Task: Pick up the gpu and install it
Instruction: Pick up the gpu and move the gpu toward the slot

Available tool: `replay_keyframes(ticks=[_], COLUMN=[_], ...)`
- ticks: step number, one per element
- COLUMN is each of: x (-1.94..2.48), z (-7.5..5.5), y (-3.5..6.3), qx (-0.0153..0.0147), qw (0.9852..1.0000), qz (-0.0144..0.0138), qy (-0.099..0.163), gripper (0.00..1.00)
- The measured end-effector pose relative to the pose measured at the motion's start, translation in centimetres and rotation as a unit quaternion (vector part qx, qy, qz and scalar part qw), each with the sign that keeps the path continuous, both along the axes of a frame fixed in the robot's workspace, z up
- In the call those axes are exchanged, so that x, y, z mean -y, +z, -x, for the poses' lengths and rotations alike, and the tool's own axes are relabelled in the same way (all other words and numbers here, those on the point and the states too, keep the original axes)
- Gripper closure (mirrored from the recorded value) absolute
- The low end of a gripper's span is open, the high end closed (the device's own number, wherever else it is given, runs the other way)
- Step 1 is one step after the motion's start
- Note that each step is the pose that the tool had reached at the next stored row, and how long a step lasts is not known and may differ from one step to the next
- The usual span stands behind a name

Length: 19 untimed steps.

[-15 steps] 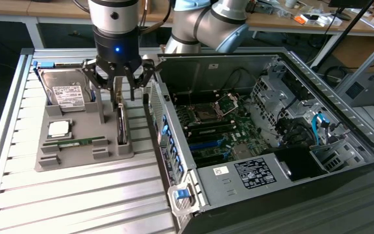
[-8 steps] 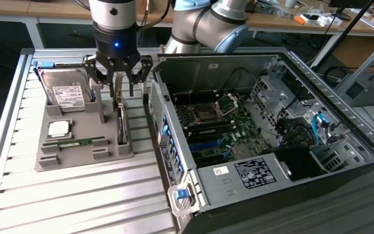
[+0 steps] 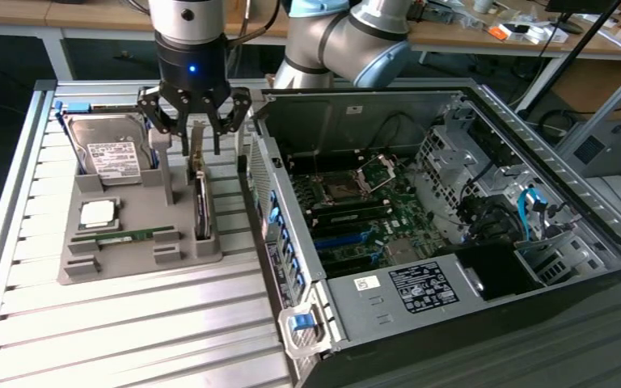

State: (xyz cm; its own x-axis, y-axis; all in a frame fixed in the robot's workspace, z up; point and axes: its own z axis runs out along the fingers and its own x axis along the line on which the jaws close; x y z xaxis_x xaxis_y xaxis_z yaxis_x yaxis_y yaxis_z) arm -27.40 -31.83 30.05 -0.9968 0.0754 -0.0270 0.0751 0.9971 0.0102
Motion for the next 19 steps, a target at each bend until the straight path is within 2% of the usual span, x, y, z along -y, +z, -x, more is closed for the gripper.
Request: replay_keyframes(ticks=[4,19], x=[-0.39,-0.91], z=[0.0,0.0], y=[-0.5,-1.63], qx=[0.0,0.0], qw=[1.0,1.0], qz=[0.0023,0.0087], qy=[0.0,0.0], gripper=[0.52,0.52])
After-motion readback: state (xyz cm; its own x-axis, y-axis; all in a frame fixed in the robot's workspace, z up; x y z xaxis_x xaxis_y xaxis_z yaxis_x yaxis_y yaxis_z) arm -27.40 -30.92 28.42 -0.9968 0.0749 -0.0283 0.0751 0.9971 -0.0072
